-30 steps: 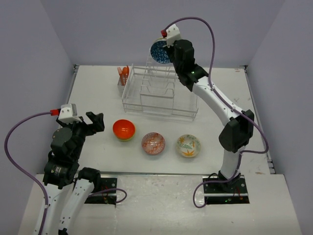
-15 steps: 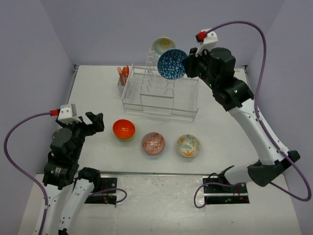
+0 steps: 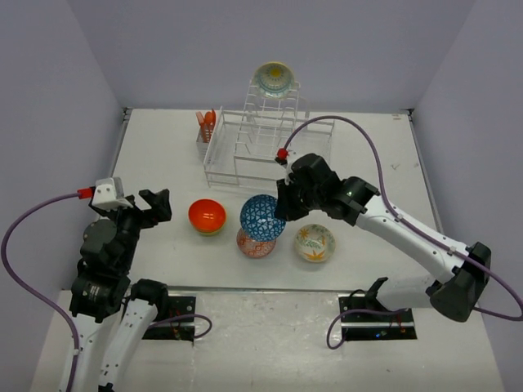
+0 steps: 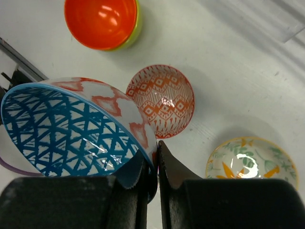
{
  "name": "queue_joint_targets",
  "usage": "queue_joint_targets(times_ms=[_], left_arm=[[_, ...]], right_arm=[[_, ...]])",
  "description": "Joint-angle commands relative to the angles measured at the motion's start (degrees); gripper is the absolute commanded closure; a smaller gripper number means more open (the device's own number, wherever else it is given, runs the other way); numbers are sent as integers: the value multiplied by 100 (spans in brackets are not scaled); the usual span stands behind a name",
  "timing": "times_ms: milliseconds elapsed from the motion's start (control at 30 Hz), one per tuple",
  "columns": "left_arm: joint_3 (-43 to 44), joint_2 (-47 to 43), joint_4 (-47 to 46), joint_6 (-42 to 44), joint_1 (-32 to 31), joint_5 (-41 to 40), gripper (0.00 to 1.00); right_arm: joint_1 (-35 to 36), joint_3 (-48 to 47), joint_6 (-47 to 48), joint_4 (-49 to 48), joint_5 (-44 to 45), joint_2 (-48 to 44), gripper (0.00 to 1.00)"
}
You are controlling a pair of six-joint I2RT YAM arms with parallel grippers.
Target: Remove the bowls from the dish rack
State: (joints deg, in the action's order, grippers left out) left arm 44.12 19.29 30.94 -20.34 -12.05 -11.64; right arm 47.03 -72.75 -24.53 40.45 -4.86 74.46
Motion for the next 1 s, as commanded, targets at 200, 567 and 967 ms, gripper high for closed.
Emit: queue_joint_targets(times_ms=[200, 567, 967], left_arm=[[-70, -118, -150, 30, -60, -181, 0], [-70, -171, -123, 4, -86, -251, 0], [-70, -206, -123, -5, -148, -278, 0]], right_arm=[[44, 569, -544, -196, -437, 638, 100], [131, 77, -342, -160, -331, 1782, 100], [140, -99, -271, -230, -384, 2266, 93]])
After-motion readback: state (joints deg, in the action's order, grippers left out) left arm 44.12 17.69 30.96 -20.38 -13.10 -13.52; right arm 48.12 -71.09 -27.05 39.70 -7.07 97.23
